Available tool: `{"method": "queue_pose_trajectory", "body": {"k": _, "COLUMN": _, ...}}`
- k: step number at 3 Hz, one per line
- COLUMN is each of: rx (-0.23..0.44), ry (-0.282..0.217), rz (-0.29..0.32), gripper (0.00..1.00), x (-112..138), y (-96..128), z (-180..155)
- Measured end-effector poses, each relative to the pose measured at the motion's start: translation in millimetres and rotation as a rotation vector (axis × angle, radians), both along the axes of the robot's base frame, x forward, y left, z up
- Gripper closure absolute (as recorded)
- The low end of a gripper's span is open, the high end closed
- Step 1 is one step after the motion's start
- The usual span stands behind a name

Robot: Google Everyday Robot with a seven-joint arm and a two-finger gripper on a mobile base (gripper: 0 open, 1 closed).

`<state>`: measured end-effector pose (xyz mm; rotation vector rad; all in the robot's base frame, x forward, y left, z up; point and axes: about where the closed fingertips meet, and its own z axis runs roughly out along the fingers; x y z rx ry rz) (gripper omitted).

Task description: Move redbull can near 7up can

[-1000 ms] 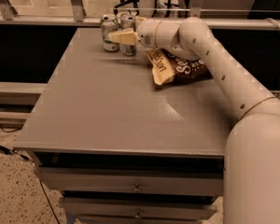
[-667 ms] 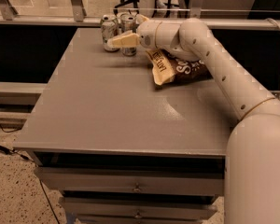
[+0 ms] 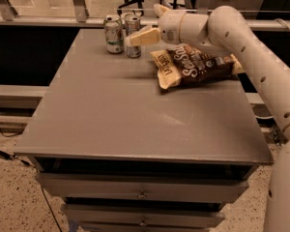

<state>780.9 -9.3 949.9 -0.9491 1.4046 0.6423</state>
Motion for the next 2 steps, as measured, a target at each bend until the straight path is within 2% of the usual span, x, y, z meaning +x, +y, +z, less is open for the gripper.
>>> {"method": "queue_pose_trajectory", "body": {"k": 1, "rx": -0.055, "ry": -0.081, "rz": 0.041, "gripper": 0.0, "x": -74.8, "y": -53.4, "z": 34.0}}
{"method": "queue_pose_trajectory", "body": {"k": 2, "rx": -0.072, "ry": -0.112, "rz": 0.052, "gripper": 0.0, "x": -112.2, "y": -87.0, "z": 36.3}}
